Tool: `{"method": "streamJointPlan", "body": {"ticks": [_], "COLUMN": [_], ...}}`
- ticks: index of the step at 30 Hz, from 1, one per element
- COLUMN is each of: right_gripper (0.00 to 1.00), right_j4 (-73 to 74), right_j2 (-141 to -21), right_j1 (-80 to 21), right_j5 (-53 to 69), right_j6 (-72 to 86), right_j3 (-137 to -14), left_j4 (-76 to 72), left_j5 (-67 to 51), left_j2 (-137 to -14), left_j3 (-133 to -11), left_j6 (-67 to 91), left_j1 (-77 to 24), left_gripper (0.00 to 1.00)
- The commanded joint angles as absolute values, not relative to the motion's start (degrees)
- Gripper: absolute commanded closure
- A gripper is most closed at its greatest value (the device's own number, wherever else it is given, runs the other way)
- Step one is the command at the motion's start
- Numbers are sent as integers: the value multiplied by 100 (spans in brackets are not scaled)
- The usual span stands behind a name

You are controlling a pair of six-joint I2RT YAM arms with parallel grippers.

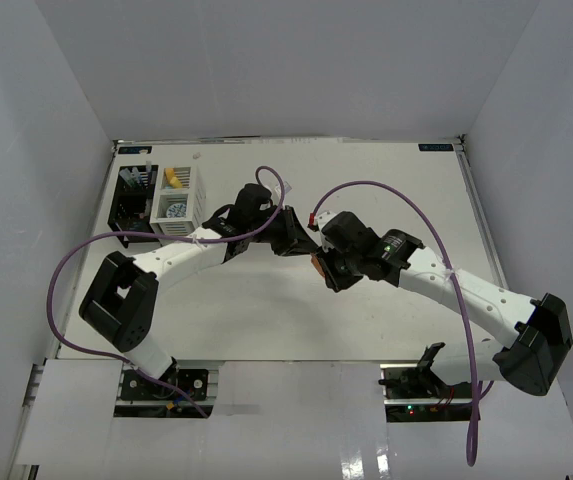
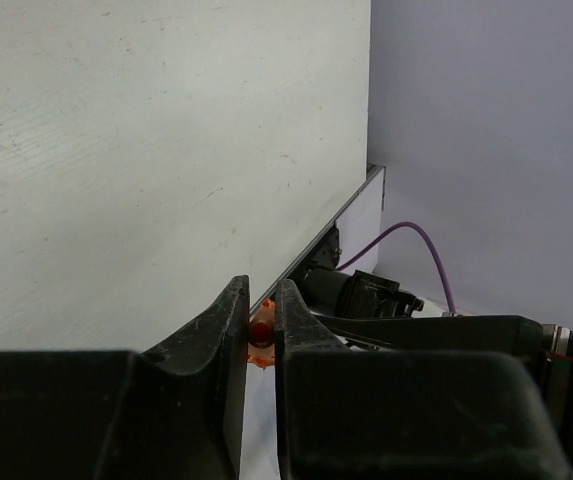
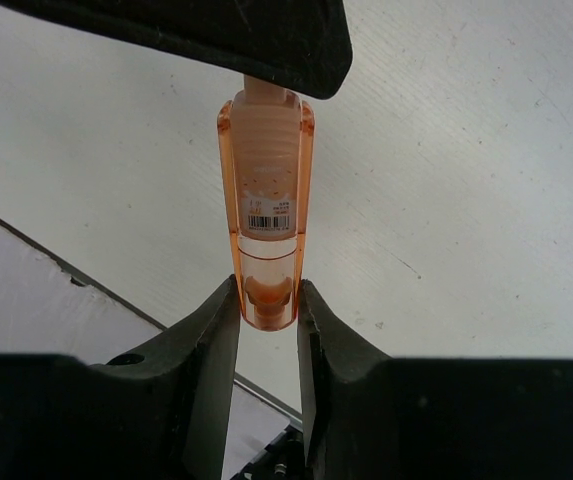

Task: Sort the stationery into containers
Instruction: Close the pen cap on the pen.

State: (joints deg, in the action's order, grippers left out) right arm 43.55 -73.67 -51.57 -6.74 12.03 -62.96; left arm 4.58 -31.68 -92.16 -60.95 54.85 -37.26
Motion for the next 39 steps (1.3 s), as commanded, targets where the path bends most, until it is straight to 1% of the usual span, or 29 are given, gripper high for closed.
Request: {"method": "streamJointPlan", "body": {"ticks": [1,9,13,14,15,16,26,32,39], "right_gripper": [91,91,91,91,91,91,92,92,92], "right_j4": [4271,4298,4307,4298,4298,4307,4289,4289,4219], "right_j2": [-7207,-7172,-7154,-7163,-7172,-7207,-7312,-7278,-7067], "right_j1": [-5186,-5186,-5186,-5194,-5194,-5186,-5177,-5142,-5071], "right_j5": [-703,-712,-703,-703,-703,-747,-826,-896,-1116], "right_j6": [1266,1301,1310,1318,1318,1301,1248,1239,1222], "right_j3": [-6390,-6302,-6232,-6223,-6223,-6179,-6064,-6073,-6100], "left_j4": [360,694,879,905,905,905,660,299,53], "left_j5": [-3269,-2962,-2804,-2830,-2847,-2978,-3313,-3726,-3919], "left_j2": [-9149,-9053,-9035,-9026,-9026,-9009,-8868,-8965,-8895], "left_j3": [-6275,-6477,-6618,-6636,-6671,-6723,-6759,-6548,-6319], "left_j6": [5423,4931,4720,4702,4711,4763,5132,5651,6178], "left_j1": [-3753,-3753,-3744,-3744,-3744,-3744,-3735,-3753,-3753], "left_gripper": [83,83,73,67,63,52,45,44,44]}}
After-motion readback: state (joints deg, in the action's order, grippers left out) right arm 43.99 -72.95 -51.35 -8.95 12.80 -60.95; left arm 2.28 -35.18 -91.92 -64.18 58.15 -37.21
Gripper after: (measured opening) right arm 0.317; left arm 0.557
